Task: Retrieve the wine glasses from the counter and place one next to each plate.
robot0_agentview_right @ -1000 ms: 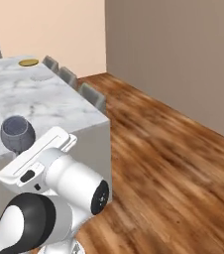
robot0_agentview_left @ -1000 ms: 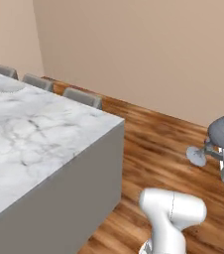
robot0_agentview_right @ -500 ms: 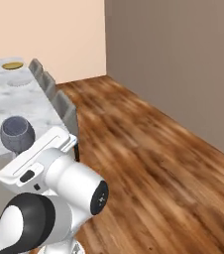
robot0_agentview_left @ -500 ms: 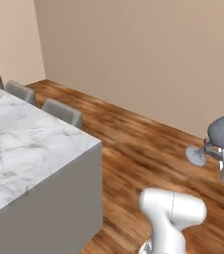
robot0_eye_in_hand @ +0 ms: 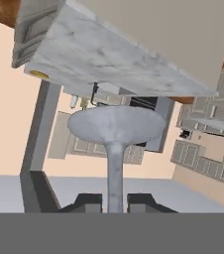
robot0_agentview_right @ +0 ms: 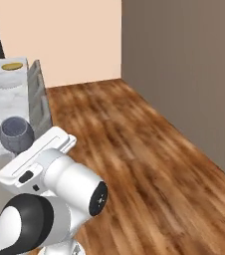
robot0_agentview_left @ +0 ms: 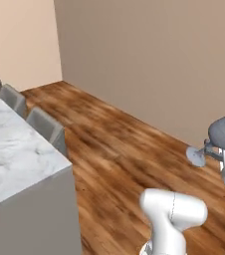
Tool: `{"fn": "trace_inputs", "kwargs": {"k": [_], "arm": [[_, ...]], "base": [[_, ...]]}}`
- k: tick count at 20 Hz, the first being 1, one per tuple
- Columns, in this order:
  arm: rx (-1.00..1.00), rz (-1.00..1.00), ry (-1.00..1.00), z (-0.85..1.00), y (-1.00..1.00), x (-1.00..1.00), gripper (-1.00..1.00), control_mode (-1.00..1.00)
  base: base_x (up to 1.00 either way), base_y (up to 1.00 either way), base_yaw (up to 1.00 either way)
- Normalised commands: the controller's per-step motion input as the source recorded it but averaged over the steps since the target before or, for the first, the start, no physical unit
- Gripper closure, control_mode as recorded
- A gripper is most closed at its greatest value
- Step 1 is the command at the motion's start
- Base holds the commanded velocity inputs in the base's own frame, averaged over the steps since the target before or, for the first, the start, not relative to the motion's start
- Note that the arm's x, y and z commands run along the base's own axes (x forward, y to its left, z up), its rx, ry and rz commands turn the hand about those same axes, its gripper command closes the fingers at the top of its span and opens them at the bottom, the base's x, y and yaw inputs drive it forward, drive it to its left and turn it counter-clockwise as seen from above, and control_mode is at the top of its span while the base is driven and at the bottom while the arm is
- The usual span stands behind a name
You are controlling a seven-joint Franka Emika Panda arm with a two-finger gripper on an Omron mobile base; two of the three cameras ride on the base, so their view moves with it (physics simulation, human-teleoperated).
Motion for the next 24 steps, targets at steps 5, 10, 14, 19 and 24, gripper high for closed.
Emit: {"fn": "trace_inputs", "kwargs": {"k": [5, 10, 14, 19, 24], "arm": [[0.0, 0.0, 0.0, 0.0, 0.0, 0.0, 1.0, 1.0], [0.0, 0.0, 0.0, 0.0, 0.0, 0.0, 1.0, 1.0], [0.0, 0.0, 0.0, 0.0, 0.0, 0.0, 1.0, 1.0], [0.0, 0.0, 0.0, 0.0, 0.0, 0.0, 1.0, 1.0], [0.0, 0.0, 0.0, 0.0, 0.0, 0.0, 1.0, 1.0]], "base": [[1.0, -0.94, 0.45], [1.0, -1.0, 0.43], [1.0, -1.0, 0.36], [1.0, -0.64, 0.25], [1.0, -0.35, 0.02]]}}
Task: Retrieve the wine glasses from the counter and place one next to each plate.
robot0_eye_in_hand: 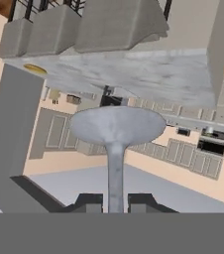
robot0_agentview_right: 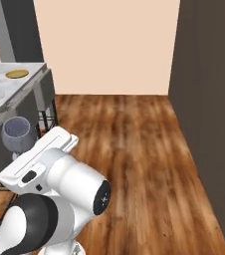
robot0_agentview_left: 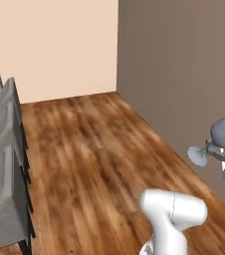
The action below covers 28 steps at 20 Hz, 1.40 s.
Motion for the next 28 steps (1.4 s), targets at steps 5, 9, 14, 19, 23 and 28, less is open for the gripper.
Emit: {"fn": "trace_inputs", "kwargs": {"k": [5, 9, 14, 19, 23, 28], "arm": [[0.0, 0.0, 0.0, 0.0, 0.0, 0.0, 1.0, 1.0], [0.0, 0.0, 0.0, 0.0, 0.0, 0.0, 1.0, 1.0], [0.0, 0.0, 0.0, 0.0, 0.0, 0.0, 1.0, 1.0], [0.0, 0.0, 0.0, 0.0, 0.0, 0.0, 1.0, 1.0], [0.0, 0.0, 0.0, 0.0, 0.0, 0.0, 1.0, 1.0], [0.0, 0.0, 0.0, 0.0, 0.0, 0.0, 1.0, 1.0]], "base": [[1.0, -0.3, 0.03], [1.0, -0.48, 0.08], [1.0, -0.41, 0.12], [1.0, -0.13, 0.41], [0.92, -0.06, 0.86], [0.63, -0.02, 0.97]]}}
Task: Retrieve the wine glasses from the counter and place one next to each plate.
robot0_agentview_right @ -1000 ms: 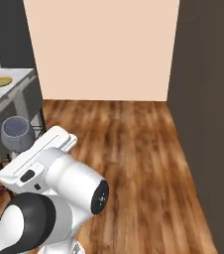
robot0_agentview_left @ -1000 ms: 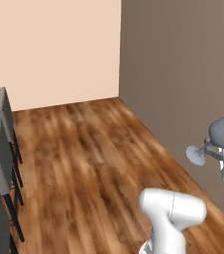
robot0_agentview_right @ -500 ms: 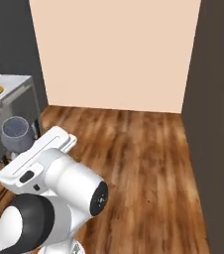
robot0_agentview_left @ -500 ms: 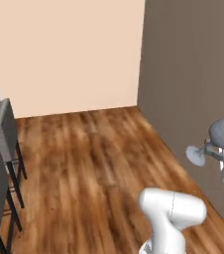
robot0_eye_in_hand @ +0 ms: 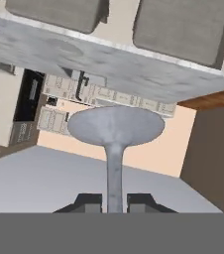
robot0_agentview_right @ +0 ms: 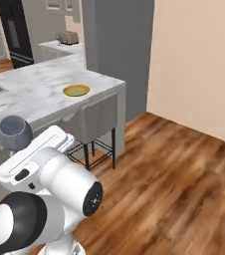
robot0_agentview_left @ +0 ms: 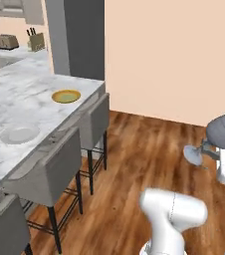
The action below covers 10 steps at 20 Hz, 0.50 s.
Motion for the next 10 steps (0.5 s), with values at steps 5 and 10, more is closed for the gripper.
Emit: {"fn": "trace_inputs", "kwargs": {"k": [5, 10], "arm": [[0.0, 0.0, 0.0, 0.0, 0.0, 0.0, 1.0, 1.0], [0.0, 0.0, 0.0, 0.0, 0.0, 0.0, 1.0, 1.0]], "base": [[0.46, -0.1, 0.95], [0.51, -0.5, 0.76]]}}
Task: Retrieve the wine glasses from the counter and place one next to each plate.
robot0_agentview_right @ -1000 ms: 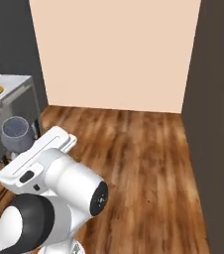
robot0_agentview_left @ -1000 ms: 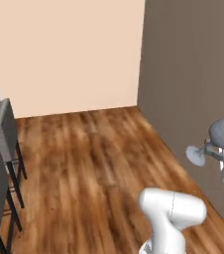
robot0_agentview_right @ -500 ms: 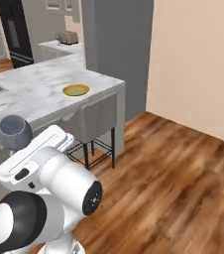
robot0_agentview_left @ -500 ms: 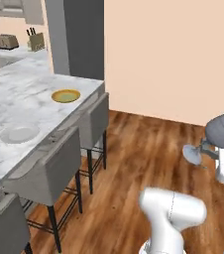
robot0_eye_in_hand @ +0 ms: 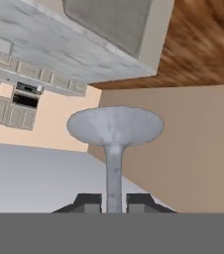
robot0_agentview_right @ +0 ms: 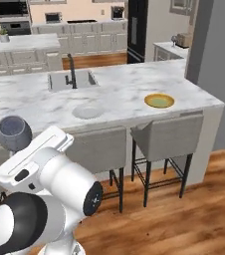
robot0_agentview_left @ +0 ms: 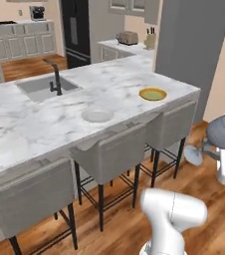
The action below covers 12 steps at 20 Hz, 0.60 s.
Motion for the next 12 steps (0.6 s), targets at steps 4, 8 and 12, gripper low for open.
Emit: {"fn": "trace_inputs", "kwargs": {"k": [4, 8, 12], "arm": [[0.0, 0.0, 0.0, 0.0, 0.0, 0.0, 1.0, 1.0], [0.0, 0.0, 0.0, 0.0, 0.0, 0.0, 1.0, 1.0], [0.0, 0.0, 0.0, 0.0, 0.0, 0.0, 1.0, 1.0]], "base": [[0.58, -1.0, 0.34], [0.99, -0.79, 0.55], [1.0, -0.61, 0.61]]}}
